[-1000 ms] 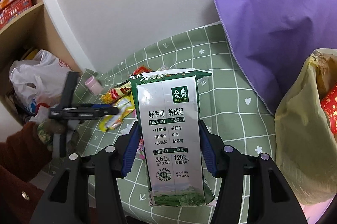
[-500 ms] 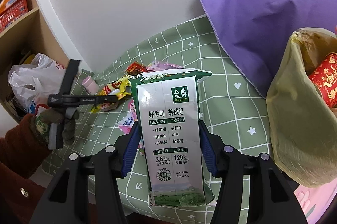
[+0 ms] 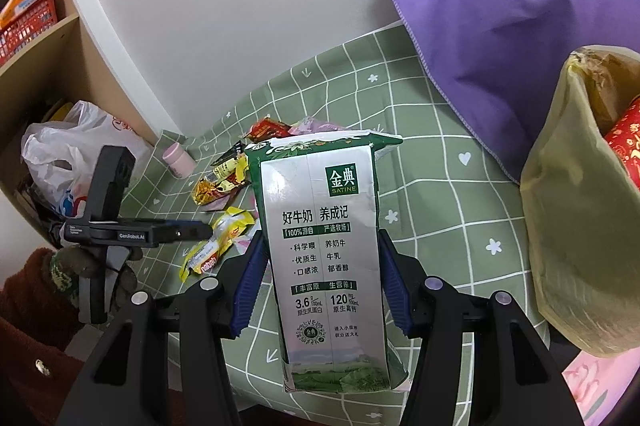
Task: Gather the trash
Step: 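Hold the milk carton in the right tool while the left tool grasps a yellow snack wrapper, then carry the yellow wrapper with the left tool and carton with the right tool toward the bin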
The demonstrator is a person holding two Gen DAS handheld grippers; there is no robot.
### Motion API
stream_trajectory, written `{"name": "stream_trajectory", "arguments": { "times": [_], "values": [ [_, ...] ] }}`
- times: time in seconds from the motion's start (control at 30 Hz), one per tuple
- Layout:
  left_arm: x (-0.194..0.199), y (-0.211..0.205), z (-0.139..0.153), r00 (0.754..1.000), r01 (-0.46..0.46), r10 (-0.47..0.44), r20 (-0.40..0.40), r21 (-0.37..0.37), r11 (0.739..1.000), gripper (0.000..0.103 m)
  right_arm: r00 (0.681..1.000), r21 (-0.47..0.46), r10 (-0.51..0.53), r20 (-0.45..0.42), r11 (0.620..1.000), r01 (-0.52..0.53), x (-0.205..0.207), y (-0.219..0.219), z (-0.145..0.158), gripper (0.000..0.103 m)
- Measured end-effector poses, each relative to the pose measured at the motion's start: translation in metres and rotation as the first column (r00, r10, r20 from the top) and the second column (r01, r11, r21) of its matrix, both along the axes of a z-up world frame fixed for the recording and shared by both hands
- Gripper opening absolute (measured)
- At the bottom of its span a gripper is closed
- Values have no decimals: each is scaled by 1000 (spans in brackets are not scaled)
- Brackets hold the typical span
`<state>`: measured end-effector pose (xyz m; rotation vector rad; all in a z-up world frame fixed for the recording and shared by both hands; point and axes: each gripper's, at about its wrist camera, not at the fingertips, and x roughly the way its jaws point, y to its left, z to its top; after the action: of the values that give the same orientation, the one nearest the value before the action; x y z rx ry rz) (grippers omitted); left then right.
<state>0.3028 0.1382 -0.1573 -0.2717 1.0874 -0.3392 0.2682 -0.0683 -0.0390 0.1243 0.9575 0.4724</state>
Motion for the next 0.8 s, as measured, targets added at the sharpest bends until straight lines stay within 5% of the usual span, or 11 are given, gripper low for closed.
{"name": "stream_trajectory", "arguments": {
  "times": [0.17,0.3,0.47,0.67,0.8],
  "values": [
    [22,-2,-16,997,-39,41,-62,27,999,64,1000,-17,23,-17,1000,-23,-4,4,-4,51],
    [33,-7,-24,992,-56,64,-108,75,996,47,999,-37,33,4,999,-33,-9,5,1,51],
    [31,-9,-14,995,-65,71,-70,87,994,34,1000,-31,17,-3,999,-17,-9,-1,-1,51],
    [7,-21,48,987,-95,81,141,97,991,31,999,-7,5,54,1000,-5,-5,-8,18,51],
    [5,-25,106,947,-119,91,309,72,990,31,991,7,-3,134,1000,3,3,-14,48,51]
  ]
}}
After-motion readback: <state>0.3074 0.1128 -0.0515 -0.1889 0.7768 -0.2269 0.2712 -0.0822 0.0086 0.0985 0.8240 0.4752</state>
